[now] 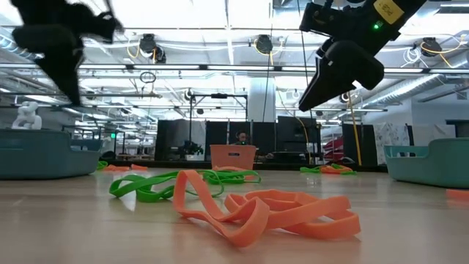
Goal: Sort rubber bands into baskets
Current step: Put the blue rubber band into the blue bin
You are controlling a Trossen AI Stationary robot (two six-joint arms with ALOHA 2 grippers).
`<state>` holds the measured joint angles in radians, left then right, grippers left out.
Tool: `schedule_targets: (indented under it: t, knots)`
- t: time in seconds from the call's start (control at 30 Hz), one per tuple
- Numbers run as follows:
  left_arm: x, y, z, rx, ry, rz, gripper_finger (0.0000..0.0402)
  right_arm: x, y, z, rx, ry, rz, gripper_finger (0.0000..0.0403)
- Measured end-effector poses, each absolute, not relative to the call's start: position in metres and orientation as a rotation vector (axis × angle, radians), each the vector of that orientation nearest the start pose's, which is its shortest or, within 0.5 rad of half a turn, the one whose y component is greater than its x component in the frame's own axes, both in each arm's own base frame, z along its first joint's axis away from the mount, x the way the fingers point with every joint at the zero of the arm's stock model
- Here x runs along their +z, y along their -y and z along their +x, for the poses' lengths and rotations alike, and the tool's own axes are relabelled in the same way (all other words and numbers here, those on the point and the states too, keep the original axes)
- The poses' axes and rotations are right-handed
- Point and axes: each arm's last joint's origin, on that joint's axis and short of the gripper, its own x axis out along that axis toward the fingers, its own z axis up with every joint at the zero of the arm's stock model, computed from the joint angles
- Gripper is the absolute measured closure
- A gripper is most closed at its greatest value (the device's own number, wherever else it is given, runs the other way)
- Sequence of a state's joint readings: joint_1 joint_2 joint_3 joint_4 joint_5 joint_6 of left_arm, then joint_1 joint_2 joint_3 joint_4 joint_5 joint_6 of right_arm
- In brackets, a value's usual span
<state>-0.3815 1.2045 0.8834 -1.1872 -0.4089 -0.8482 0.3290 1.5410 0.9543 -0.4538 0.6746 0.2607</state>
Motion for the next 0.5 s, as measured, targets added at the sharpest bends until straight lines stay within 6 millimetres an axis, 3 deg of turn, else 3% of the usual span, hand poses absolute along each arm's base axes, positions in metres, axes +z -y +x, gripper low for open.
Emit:
schedule_targets:
  t: [0.3,0.5]
  knots:
    - [0.208,0.054,0.158,0.671,-1.33,-0.116,0.0401,0.205,-0.079,0.287,-0.425,-0.837,-0.248,0.0275]
    - [0.2,0.054,0.157,0.658,-1.345,-0.144,0.0387,0.205,-0.079,0.287,-0.424,-0.837,-0.25,0.0275]
